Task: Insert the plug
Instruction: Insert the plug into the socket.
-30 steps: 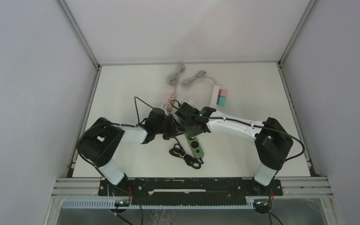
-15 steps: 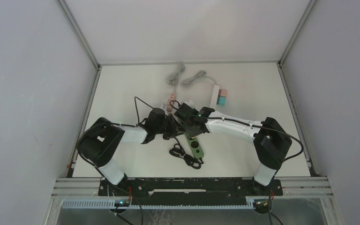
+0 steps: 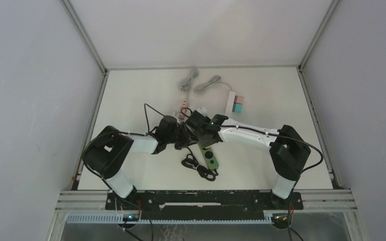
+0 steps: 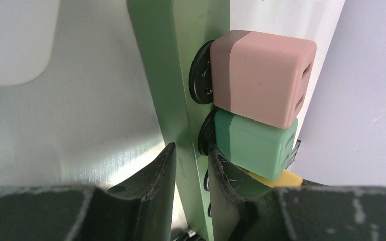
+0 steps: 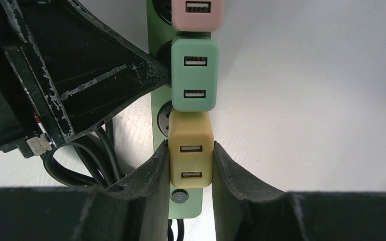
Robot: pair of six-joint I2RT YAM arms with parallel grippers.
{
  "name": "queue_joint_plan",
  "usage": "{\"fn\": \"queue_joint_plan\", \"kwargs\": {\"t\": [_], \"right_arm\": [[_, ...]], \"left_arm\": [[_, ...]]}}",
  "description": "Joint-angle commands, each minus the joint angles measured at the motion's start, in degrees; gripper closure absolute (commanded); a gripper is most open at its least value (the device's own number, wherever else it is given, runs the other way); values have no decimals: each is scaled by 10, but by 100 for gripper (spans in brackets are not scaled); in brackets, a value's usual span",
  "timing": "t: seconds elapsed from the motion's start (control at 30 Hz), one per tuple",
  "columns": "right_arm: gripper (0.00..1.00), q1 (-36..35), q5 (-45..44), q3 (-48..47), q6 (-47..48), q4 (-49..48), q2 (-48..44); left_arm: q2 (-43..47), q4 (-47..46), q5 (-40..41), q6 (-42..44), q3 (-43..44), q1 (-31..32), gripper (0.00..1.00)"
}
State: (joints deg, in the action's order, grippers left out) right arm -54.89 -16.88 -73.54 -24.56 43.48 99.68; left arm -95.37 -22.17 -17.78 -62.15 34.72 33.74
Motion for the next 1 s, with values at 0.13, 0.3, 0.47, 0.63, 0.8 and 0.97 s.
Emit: {"fn": "queue_joint_plan", "kwargs": {"t": [0.13,0.3,0.47,0.63,0.8,0.97], "right_arm": [[100,-14,10,-22,2,29,44],[100,-14,13,-18,1,32,49],[100,1,26,5,-2,23,40],[100,12,43,25,-1,10,35],[100,0,45,27,2,2,42],[100,-11,40,25,4,0,48]], "left_arm": [[7,-14,-5,-10,0,2,67],[7,-16,-5,-13,-2,2,67],[6,-19,-7,-15,-2,2,67],[8,-21,-7,-16,-6,2,67],[6,-24,-8,-18,-7,2,67],[6,-24,-9,-20,-7,2,67]]}}
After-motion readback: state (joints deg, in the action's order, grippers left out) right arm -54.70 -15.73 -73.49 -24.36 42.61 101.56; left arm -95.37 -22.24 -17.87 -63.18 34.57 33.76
